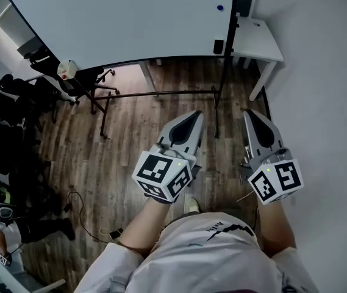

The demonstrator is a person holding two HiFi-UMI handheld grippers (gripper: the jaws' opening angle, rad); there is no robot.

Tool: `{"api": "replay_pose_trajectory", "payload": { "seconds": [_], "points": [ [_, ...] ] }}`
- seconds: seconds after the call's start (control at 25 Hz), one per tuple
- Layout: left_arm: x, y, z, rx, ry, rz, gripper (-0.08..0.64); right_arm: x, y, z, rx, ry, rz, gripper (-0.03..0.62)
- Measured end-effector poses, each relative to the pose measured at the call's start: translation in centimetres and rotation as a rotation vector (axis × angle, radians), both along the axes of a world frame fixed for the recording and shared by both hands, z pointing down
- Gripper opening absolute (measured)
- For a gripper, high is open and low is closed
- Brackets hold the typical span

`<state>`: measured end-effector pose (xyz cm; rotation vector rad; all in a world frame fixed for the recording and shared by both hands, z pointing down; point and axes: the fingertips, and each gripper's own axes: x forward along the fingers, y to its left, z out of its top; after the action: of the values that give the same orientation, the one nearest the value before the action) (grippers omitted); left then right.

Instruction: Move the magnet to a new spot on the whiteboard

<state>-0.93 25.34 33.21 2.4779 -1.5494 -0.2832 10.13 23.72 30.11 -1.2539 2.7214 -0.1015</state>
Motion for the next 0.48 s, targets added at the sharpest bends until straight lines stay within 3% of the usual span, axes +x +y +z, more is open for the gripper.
{"api": "replay_pose_trajectory", "payload": {
  "seconds": [0.16, 0.48],
  "points": [
    [-0.7, 0.6, 0.8, -0.009, 0.028, 0.012, 0.011, -0.6, 0.3, 0.9, 0.006, 0.002, 0.021, 0.012],
    [0.5, -0.5, 1.1, -0.012, -0.006, 0.062, 0.011, -2.7, -1.5, 0.8, 0.018, 0.007, -0.004, 0.012]
  ]
}}
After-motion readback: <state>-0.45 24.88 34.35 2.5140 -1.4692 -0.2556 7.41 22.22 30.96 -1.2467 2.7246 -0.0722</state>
